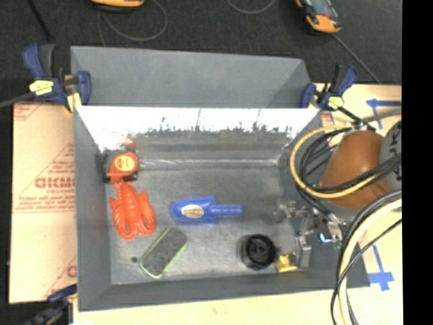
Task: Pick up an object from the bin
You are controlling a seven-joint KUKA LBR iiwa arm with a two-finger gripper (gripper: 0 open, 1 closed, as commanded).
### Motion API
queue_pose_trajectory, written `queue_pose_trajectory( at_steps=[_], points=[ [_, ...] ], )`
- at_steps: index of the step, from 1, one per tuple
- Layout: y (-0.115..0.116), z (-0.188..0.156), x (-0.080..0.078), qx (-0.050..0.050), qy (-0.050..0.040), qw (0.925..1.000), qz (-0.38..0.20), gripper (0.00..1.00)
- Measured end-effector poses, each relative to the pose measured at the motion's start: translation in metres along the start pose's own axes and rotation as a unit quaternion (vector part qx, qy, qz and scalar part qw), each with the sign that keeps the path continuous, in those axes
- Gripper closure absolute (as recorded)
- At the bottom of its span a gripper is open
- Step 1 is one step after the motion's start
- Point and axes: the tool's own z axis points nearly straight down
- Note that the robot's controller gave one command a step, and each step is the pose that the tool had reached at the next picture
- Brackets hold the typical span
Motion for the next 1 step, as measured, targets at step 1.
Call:
queue_pose_trajectory(
  at_steps=[1],
  points=[
    [0.0043,0.0169,0.0123,0.0,-0.0022,1.0,0.002,0.0]
  ],
)
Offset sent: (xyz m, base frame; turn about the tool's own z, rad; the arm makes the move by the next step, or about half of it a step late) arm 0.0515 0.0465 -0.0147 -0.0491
